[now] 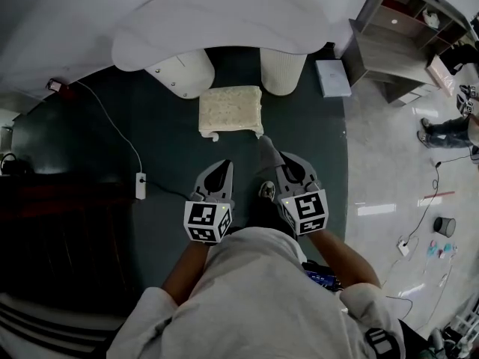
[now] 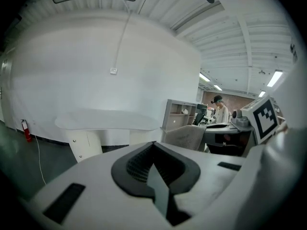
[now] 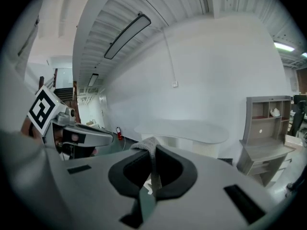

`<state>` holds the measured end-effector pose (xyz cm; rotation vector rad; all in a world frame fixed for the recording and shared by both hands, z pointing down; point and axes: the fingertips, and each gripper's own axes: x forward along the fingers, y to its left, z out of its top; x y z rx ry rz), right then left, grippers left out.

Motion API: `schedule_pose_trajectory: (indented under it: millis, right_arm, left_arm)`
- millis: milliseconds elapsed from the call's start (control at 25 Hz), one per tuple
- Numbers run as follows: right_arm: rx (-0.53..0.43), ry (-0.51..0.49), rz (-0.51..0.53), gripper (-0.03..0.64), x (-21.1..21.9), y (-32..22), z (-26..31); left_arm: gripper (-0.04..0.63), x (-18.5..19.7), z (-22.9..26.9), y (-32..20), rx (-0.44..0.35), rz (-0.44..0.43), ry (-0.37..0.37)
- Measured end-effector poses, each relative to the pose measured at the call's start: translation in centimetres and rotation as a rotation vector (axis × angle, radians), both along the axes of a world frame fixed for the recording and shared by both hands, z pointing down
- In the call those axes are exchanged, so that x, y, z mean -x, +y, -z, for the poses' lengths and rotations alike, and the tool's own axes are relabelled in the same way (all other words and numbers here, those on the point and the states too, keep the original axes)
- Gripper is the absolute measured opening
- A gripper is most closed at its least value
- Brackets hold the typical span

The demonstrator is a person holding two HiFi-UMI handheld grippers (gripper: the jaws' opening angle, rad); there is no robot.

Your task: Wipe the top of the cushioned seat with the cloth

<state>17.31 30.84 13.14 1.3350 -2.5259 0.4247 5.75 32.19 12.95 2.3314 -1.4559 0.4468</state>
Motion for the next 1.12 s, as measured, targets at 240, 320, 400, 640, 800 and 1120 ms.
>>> schedule_pose_trajectory:
  millis: [240,320,400,640,800,1120]
  right_arm:
    - [0.025,-0.030,-0.005,0.014,-2.1,-2.6,-2.1]
    - [0.028,-0.042,-0.018,0.014,-3.1,-3.0,-2.9]
    - [0.031,-0.056,-0.034,0.014,-4.1,-3.3,-3.4]
    - [0.027,-0.095,-0.065,0.014,-4.8,-5.0,-3.0]
    - [0.023,-0.094,-0.081,0.014,-4.8,-6.0,-3.3]
    - [0.042,-0.027,-0.055,0.014,-1.6,-9.5,-4.3]
  left_arm:
    - [0.014,-2.2,-0.6,-3.3,0.010,-0.019,-0.039]
    - [0.014,-3.2,-1.4,-3.7,0.027,-0.043,-0.060]
    - [0.014,-4.3,-1.7,-4.0,0.034,-0.076,-0.086]
    - [0.014,-6.7,-1.1,-6.3,0.030,-0.139,-0.103]
    - [0.014,-7.0,-2.1,-7.2,0.047,-0.166,-0.093]
    - [0.014,-2.4,-4.6,-10.6,0.096,-0.105,-0.042]
